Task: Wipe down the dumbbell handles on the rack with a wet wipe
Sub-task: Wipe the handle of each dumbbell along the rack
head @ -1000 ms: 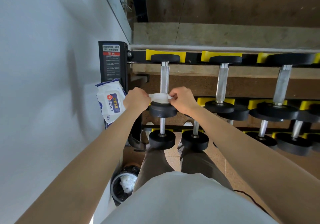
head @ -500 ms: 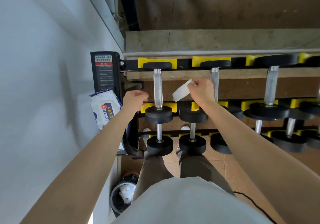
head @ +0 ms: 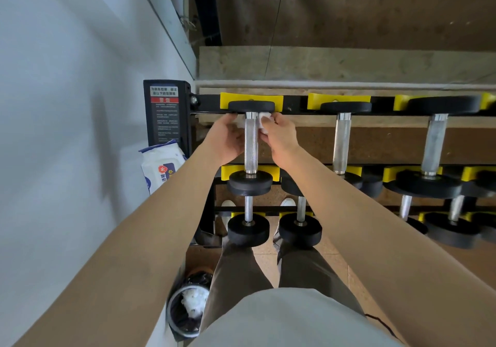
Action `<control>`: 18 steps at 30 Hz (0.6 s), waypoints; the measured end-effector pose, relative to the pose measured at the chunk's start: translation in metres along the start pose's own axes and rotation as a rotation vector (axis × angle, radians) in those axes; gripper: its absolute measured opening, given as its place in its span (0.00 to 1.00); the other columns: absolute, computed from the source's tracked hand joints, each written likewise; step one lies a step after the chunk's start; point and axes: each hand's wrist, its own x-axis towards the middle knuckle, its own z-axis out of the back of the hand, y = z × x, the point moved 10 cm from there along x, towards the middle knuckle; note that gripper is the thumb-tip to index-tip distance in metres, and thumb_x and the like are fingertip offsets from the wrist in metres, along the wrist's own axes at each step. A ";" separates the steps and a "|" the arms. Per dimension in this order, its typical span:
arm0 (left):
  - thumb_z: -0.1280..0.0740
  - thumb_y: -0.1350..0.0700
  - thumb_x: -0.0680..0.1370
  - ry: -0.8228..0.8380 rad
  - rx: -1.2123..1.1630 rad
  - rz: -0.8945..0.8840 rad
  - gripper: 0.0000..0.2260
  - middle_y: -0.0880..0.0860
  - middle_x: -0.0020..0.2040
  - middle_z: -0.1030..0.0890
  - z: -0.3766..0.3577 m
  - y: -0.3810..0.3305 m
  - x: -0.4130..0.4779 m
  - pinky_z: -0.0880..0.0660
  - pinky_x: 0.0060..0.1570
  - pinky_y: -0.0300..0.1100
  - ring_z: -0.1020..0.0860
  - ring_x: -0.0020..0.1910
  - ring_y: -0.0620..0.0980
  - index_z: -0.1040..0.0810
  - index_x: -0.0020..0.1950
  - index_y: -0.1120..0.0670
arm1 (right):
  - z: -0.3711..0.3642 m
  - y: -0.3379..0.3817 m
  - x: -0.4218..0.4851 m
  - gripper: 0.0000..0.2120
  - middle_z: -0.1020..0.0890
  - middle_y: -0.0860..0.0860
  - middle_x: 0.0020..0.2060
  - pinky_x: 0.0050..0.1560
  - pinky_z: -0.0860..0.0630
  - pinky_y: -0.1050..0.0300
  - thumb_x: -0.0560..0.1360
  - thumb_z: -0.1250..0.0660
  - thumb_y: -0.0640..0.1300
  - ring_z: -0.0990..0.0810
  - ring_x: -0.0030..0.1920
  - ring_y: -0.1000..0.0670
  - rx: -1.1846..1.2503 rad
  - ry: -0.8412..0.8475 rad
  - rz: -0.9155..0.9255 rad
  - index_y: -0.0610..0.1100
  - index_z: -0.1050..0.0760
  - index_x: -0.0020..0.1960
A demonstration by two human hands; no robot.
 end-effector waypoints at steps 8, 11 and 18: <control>0.28 0.63 0.78 -0.174 -0.129 -0.219 0.09 0.56 0.51 0.15 0.030 -0.017 -0.023 0.18 0.44 0.38 0.15 0.47 0.49 0.20 0.58 0.59 | -0.005 -0.014 0.002 0.09 0.15 0.46 0.53 0.67 0.26 0.40 0.80 0.34 0.45 0.18 0.58 0.44 0.009 0.002 -0.047 0.45 0.18 0.56; 0.29 0.64 0.78 -0.173 -0.034 -0.316 0.05 0.56 0.50 0.14 0.020 -0.020 -0.031 0.19 0.46 0.39 0.14 0.47 0.49 0.17 0.52 0.57 | 0.004 0.000 -0.008 0.09 0.14 0.47 0.50 0.60 0.20 0.46 0.82 0.37 0.41 0.16 0.54 0.46 0.020 -0.043 0.039 0.43 0.18 0.55; 0.30 0.64 0.79 -0.207 0.109 -0.339 0.04 0.54 0.47 0.14 0.006 -0.021 -0.030 0.19 0.46 0.39 0.16 0.46 0.49 0.18 0.49 0.56 | 0.034 0.006 -0.019 0.08 0.14 0.46 0.46 0.59 0.20 0.49 0.80 0.34 0.44 0.17 0.49 0.51 -0.132 -0.226 0.229 0.44 0.17 0.50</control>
